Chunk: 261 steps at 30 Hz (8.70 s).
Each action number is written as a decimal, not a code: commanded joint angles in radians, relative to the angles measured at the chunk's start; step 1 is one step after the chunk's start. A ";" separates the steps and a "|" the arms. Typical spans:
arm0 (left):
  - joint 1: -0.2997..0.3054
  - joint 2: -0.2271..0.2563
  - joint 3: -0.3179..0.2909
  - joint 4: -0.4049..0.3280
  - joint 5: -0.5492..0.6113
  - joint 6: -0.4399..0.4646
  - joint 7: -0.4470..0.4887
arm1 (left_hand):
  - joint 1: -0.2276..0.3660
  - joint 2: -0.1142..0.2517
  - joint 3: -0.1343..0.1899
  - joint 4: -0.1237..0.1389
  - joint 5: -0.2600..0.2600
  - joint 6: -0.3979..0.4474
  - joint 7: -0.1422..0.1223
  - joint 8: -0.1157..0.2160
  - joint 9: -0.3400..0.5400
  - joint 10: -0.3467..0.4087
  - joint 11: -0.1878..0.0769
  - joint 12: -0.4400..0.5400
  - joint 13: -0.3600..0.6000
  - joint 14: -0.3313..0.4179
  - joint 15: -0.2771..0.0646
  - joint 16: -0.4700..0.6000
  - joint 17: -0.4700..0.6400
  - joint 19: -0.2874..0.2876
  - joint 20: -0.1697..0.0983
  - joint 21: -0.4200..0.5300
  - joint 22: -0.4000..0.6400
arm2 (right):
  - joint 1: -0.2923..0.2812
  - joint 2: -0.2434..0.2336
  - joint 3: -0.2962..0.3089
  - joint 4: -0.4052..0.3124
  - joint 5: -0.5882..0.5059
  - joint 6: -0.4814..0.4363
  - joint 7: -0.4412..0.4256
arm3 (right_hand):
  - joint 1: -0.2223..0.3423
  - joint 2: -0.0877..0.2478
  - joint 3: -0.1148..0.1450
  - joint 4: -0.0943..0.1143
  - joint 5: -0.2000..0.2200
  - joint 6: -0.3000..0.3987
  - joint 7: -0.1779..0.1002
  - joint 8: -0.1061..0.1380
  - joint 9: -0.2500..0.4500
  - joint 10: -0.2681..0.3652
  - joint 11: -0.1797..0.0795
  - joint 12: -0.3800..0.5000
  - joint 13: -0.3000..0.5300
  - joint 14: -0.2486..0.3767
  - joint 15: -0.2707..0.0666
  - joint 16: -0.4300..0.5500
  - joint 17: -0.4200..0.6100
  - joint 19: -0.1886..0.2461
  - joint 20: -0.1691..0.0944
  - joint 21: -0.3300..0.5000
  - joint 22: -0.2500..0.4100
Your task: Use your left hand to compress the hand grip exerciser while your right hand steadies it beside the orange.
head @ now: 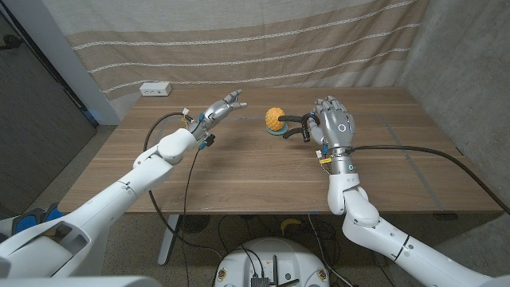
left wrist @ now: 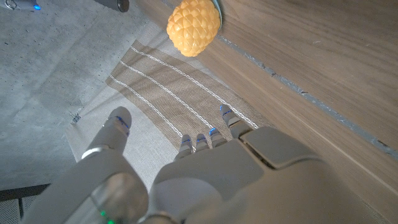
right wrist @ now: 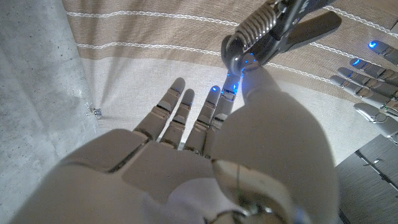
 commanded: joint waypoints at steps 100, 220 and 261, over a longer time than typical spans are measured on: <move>0.037 0.026 0.087 -0.284 0.878 0.145 0.401 | 0.209 -0.166 -0.090 0.010 0.031 -0.162 -0.042 0.024 0.005 -0.098 0.007 0.015 0.008 -0.076 0.015 0.007 0.005 -0.066 -0.003 -0.024 0.006 | 0.090 0.092 -0.035 -0.138 -0.479 0.001 0.342 | -0.062 -0.009 0.035 0.002 0.029 0.039 -0.001 0.034 0.042 0.004 -0.014 -0.036 0.018 -0.011 -0.170 -0.046 -0.018 -0.038 0.020 -0.006 0.000; -0.023 -0.149 0.133 -0.034 0.683 -0.015 0.680 | 0.806 0.196 0.191 0.148 0.024 0.767 0.089 0.356 0.244 1.104 -0.118 0.395 0.402 1.413 -0.242 0.343 0.249 0.756 -0.217 0.775 0.208 | 0.028 0.025 0.128 -0.190 -0.070 0.256 0.244 | -0.703 -0.027 -0.148 0.184 -0.057 -0.438 -0.011 -0.288 -0.054 -0.276 0.094 -0.071 0.036 -0.080 -0.088 -0.067 0.057 -0.098 0.137 -0.039 0.004; -0.095 -0.219 0.068 0.176 0.148 -0.300 0.187 | 0.779 0.201 0.332 0.142 0.002 0.743 0.113 0.711 0.814 1.095 -0.087 1.279 1.070 1.522 -0.228 1.016 1.064 0.930 -0.277 1.331 0.626 | 0.074 0.035 0.123 -0.071 0.062 0.333 0.033 | -0.684 0.016 -0.123 0.135 -0.055 -0.287 -0.012 -0.244 -0.059 -0.182 0.066 -0.041 0.036 -0.032 -0.122 -0.045 0.060 -0.061 0.104 -0.028 0.005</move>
